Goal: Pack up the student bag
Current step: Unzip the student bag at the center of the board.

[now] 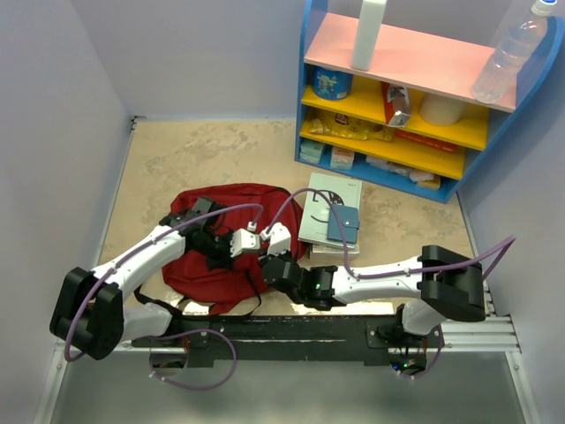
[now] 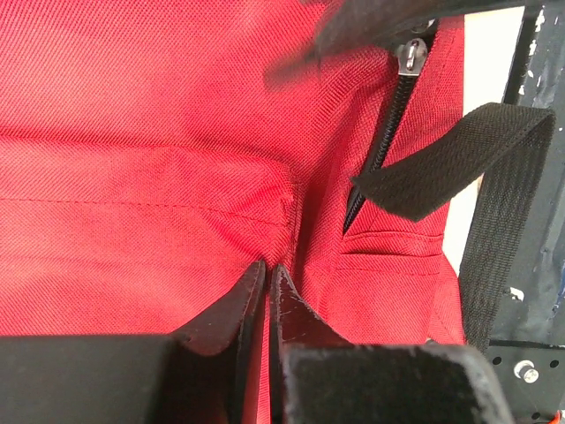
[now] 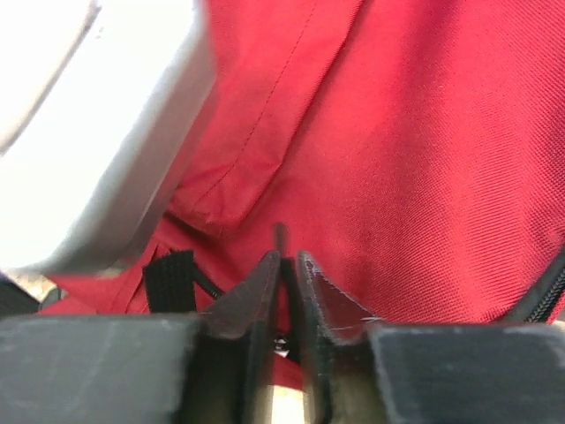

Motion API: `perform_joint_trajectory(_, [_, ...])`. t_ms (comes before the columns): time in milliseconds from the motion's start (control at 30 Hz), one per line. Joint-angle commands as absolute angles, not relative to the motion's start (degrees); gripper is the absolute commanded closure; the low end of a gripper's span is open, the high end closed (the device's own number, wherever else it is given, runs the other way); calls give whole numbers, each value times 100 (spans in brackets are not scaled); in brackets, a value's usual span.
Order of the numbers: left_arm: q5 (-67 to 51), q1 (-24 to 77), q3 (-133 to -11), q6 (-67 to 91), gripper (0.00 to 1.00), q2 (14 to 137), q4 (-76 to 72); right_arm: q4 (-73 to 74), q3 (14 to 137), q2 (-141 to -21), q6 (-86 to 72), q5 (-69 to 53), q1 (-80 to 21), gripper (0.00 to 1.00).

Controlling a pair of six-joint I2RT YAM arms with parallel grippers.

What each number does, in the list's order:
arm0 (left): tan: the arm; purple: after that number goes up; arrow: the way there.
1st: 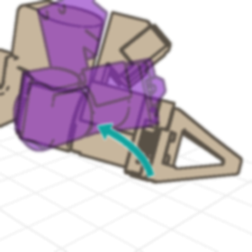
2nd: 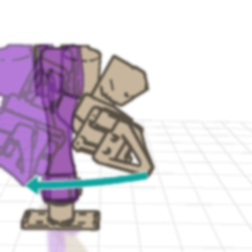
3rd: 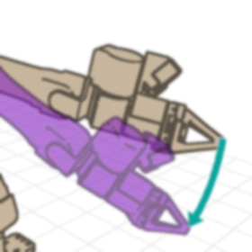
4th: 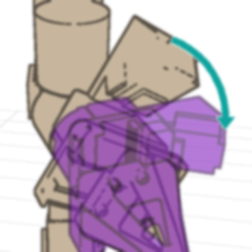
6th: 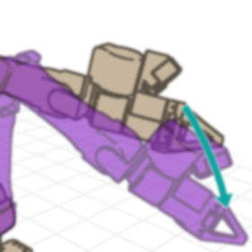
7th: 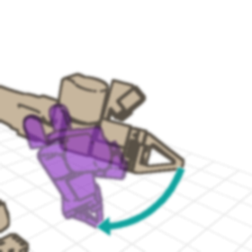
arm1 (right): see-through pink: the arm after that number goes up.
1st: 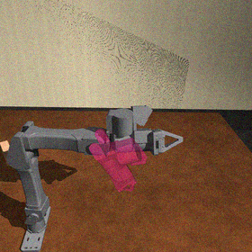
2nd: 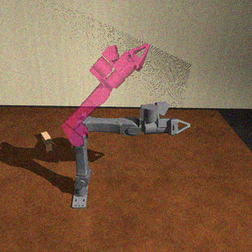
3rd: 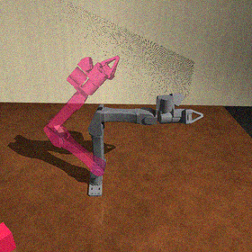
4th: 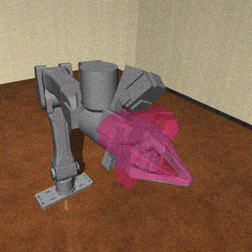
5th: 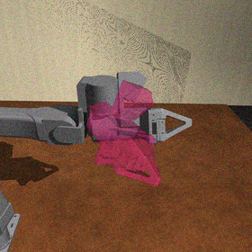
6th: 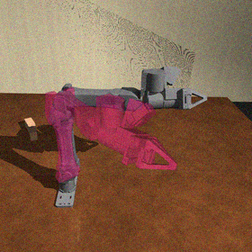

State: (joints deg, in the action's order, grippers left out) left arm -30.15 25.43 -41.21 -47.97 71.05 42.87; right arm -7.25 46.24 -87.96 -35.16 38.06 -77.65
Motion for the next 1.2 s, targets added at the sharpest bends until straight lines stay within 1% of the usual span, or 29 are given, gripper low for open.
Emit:
perform_joint_trajectory(0, [-3050, 2602, -4043, -4755, 92, 7058, 4149, -747, 4852, -8728, -3612, 4113, -7655, 69])
perform_joint_trajectory(67, [-3032, 2602, -4025, -4755, 91, 7058, 4140, -738, 4817, -8666, -3612, 4096, -7655, 59])
perform_joint_trajectory(133, [-3015, 2602, -4025, -4755, 91, 7066, 4105, -651, 4816, -8605, -3630, 4096, -7655, 59])
perform_joint_trajectory(267, [-2971, 2602, -4017, -4729, 91, 7058, 4069, -572, 4816, -8490, -3481, 3841, -7655, 59])
perform_joint_trajectory(500, [-2918, 2610, -3981, -4676, 89, 7014, 4008, -18, 5001, -8481, -3112, 3103, -7664, 61])
perform_joint_trajectory(533, [-2927, 2602, -3981, -4667, 89, 7014, 4008, 391, 5036, -8508, -3120, 3103, -7664, 62])
perform_joint_trajectory(700, [-2874, 2602, -3946, -4632, 89, 6935, 3911, 860, 5133, -8701, -3129, 3138, -7655, 62])
perform_joint_trajectory(1067, [-2813, 2584, -3920, -4535, 88, 6680, 3867, 765, 5098, -9149, -3111, 2988, -7655, 63])
perform_joint_trajectory(1167, [-2795, 2566, -3920, -4518, 88, 6671, 3858, 721, 5089, -9228, -3085, 2944, -7664, 64])
